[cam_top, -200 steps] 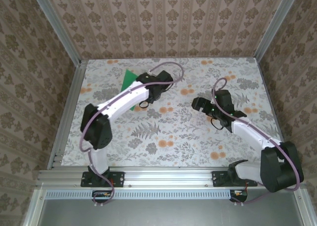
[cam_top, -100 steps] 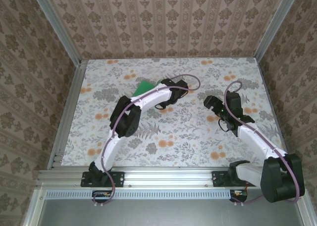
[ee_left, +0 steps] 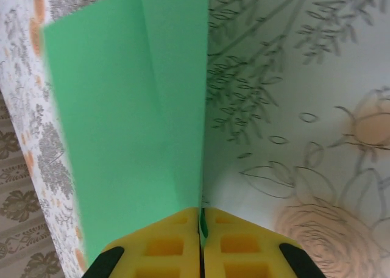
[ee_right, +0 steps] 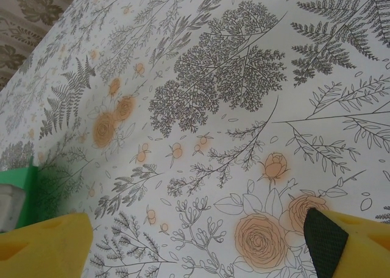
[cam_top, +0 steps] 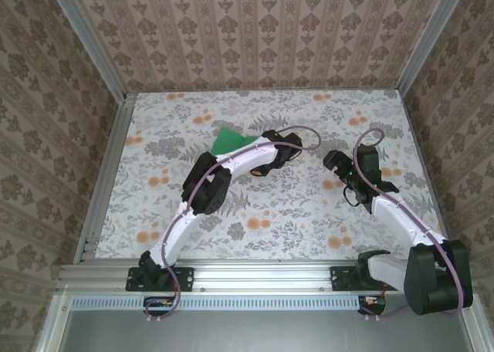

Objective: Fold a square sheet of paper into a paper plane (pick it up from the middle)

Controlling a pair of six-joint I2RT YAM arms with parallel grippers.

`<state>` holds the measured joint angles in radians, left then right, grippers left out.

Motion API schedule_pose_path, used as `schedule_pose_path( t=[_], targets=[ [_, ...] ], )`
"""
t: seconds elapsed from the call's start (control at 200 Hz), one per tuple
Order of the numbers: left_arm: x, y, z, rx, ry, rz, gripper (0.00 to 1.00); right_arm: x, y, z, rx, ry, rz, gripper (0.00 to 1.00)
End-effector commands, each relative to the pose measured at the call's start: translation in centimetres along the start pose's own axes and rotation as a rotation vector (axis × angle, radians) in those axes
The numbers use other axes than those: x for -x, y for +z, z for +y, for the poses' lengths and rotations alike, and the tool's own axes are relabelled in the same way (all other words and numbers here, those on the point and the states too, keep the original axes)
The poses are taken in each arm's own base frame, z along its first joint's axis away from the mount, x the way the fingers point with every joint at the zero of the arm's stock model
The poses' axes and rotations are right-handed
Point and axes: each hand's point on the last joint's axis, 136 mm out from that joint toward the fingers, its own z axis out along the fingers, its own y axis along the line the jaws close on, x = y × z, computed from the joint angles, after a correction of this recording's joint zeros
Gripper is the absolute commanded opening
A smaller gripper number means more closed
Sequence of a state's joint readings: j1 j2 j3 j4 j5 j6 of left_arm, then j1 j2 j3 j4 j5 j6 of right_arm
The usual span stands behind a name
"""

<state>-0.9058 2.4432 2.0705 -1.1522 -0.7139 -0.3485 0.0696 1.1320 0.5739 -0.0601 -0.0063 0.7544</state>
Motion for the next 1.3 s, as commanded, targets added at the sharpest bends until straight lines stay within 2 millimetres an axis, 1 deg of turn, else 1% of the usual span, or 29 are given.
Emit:
schedule_pose_path(
  t=[0.0, 0.125, 0.215, 0.265, 0.4, 0.47, 0.53, 0.6, 0.745, 0.79, 0.84, 0.95, 0.965, 1.065, 1.16, 1.22, 1.295],
  targets=[
    [-0.3, -0.1, -1.2, -0.045, -0.015, 0.025, 0.11, -0.4, 0.2, -1.1, -0.035, 0.024, 0.010, 0.92],
    [-0.8, -0.2, -2.2, -0.090, -0.034, 0.045, 0.20, -0.6, 0.3, -1.1, -0.032, 0.031, 0.022, 0.92],
    [-0.8, -1.0, -2.6, -0.130, -0.052, 0.050, 0.27, -0.6, 0.4, -1.1, -0.029, 0.035, 0.029, 0.92],
    [-0.6, -2.0, -2.6, -0.160, -0.063, 0.039, 0.31, -0.6, 0.4, -1.1, -0.028, 0.036, 0.029, 0.92],
    [0.8, -6.2, -2.8, -0.308, -0.108, -0.030, 0.43, -0.7, 0.8, -1.0, -0.020, 0.028, 0.035, 0.92],
    [1.8, -8.3, -2.2, -0.389, -0.144, -0.083, 0.47, -1.1, 1.3, -0.5, 0.010, 0.026, 0.060, 0.92],
    [2.7, -9.4, -1.3, -0.418, -0.172, -0.136, 0.50, -1.6, 1.9, 0.4, 0.058, 0.027, 0.088, 0.92],
    [3.6, -10.0, -0.5, -0.493, -0.215, -0.164, 0.51, -2.3, 2.6, 1.1, 0.092, 0.025, 0.124, 0.91],
    [4.6, -10.5, 0.7, -0.687, -0.305, -0.206, 0.55, -3.6, 3.5, 2.5, 0.133, -0.011, 0.175, 0.91],
    [4.7, -10.3, 1.0, -0.736, -0.334, -0.212, 0.56, -3.9, 3.6, 3.2, 0.146, -0.030, 0.184, 0.91],
    [4.6, -9.5, 1.7, -0.780, -0.379, -0.202, 0.56, -4.4, 3.8, 3.8, 0.159, -0.060, 0.197, 0.90],
    [3.6, -6.6, 2.5, -0.853, -0.474, -0.146, 0.54, -5.2, 3.9, 6.0, 0.219, -0.131, 0.229, 0.91],
    [3.5, -6.3, 2.6, -0.866, -0.486, -0.142, 0.53, -5.7, 4.4, 5.7, 0.211, -0.134, 0.248, 0.91],
    [2.4, -3.7, 2.5, -0.925, -0.558, -0.081, 0.47, -6.9, 4.6, 7.1, 0.251, -0.172, 0.280, 0.94],
    [1.5, -1.4, 2.7, -0.936, -0.610, -0.035, 0.42, -7.6, 4.6, 8.2, 0.274, -0.207, 0.298, 0.96],
    [1.0, -0.3, 2.6, -0.945, -0.629, -0.011, 0.38, -8.0, 4.7, 8.5, 0.274, -0.221, 0.305, 0.96],
    [0.5, 0.7, 2.3, -0.945, -0.637, 0.016, 0.36, -8.3, 4.8, 8.9, 0.279, -0.227, 0.314, 0.96]
  ],
)
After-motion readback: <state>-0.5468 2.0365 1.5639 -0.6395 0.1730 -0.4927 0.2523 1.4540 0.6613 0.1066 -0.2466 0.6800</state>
